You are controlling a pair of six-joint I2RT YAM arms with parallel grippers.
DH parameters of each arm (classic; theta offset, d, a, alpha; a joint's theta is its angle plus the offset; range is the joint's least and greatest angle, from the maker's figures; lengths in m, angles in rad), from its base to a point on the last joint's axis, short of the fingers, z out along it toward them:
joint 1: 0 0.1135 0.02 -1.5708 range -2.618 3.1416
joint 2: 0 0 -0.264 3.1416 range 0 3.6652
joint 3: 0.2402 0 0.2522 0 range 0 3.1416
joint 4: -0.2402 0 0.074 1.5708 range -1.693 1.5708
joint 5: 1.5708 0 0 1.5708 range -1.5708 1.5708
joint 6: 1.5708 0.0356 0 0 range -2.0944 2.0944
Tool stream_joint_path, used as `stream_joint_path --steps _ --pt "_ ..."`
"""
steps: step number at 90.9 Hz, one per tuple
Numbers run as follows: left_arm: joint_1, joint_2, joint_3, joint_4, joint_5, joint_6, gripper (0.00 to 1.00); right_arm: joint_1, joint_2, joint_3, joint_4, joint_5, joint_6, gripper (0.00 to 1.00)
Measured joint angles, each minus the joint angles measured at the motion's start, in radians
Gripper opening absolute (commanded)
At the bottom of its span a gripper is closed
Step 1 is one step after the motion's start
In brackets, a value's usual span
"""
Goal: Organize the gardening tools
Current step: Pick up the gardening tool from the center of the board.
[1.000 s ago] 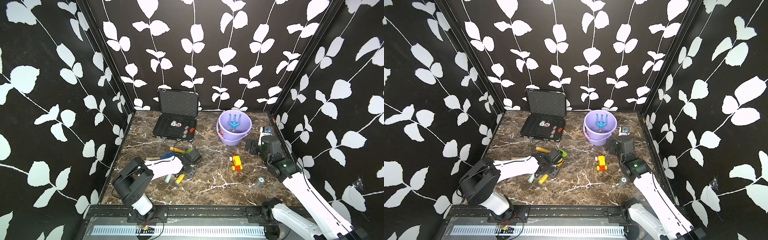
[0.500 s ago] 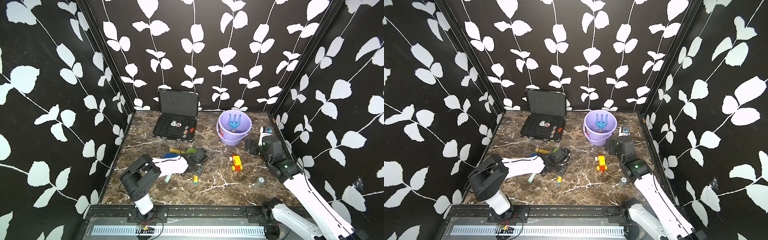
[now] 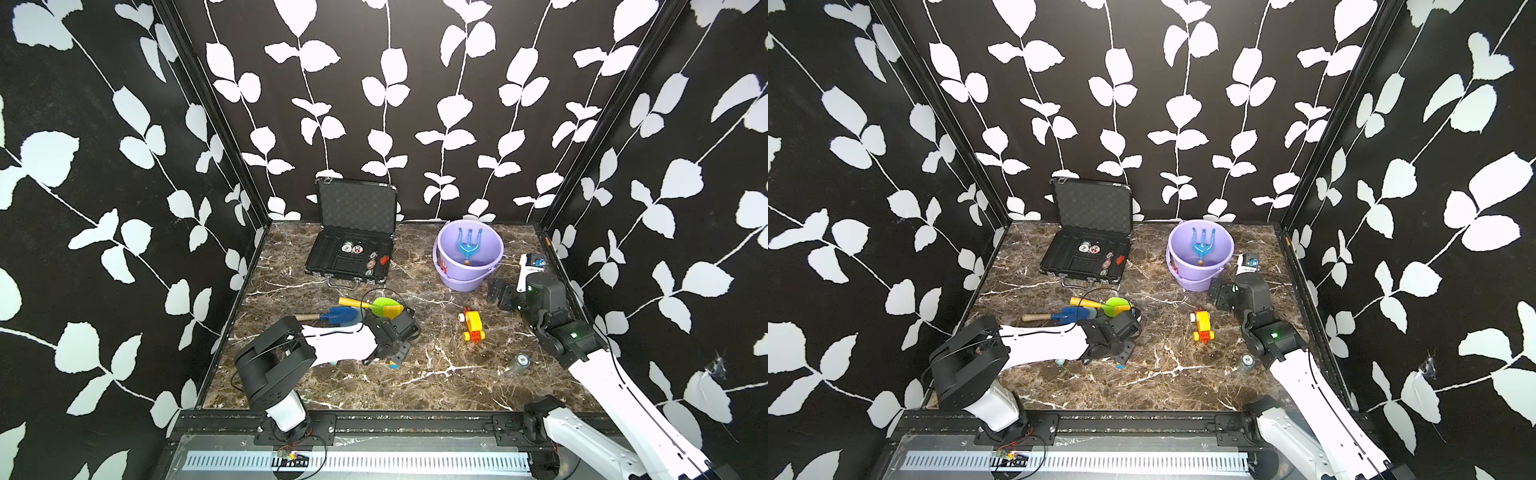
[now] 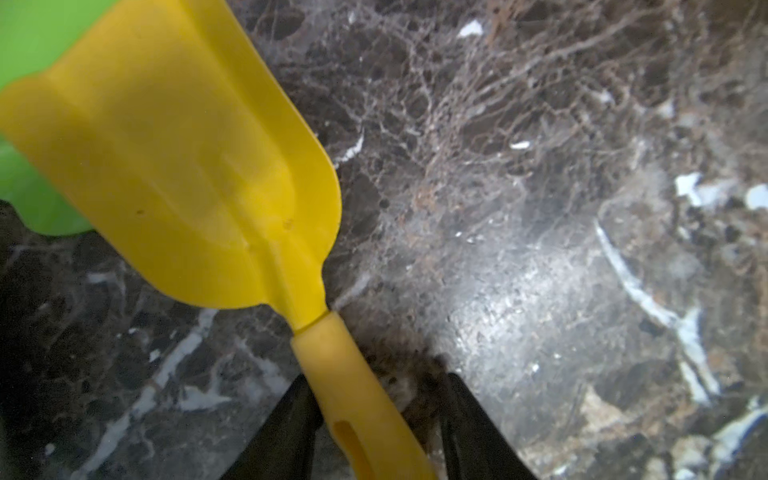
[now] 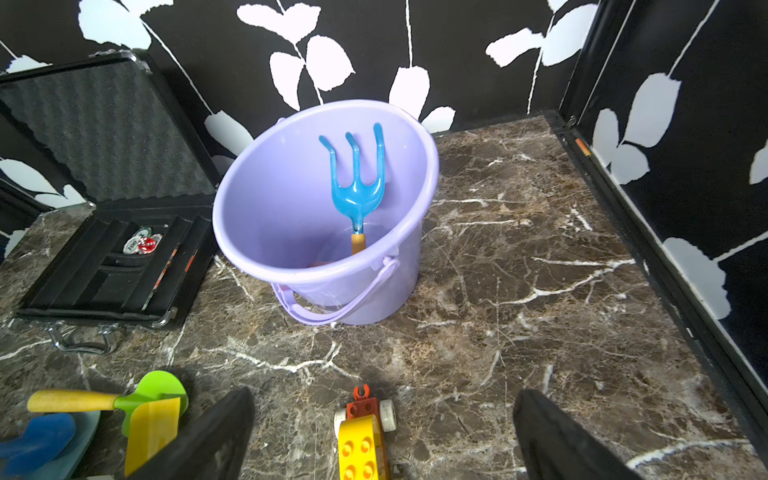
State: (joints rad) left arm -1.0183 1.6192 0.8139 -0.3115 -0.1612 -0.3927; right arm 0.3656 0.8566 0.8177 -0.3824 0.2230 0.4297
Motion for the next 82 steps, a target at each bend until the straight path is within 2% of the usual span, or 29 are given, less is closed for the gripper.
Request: stream_joint_path --steps 24,40,54,82 --pt "-0.003 -0.055 -0.066 0.027 -0.007 -0.025 0.33 0.0 0.006 -0.015 0.008 -0.04 0.015 0.99" --pt "-0.007 -0.108 -0.119 0.035 -0.021 -0.038 0.12 0.019 0.039 -0.015 0.034 -0.082 0.016 0.98" --pt "-0.008 -0.149 -0.171 0.079 -0.033 -0.037 0.0 0.09 0.089 -0.015 0.061 -0.108 0.012 0.95" --pt "-0.015 -0.228 -0.309 0.286 -0.087 0.014 0.0 0.204 0.237 -0.015 0.153 -0.241 0.008 0.92"
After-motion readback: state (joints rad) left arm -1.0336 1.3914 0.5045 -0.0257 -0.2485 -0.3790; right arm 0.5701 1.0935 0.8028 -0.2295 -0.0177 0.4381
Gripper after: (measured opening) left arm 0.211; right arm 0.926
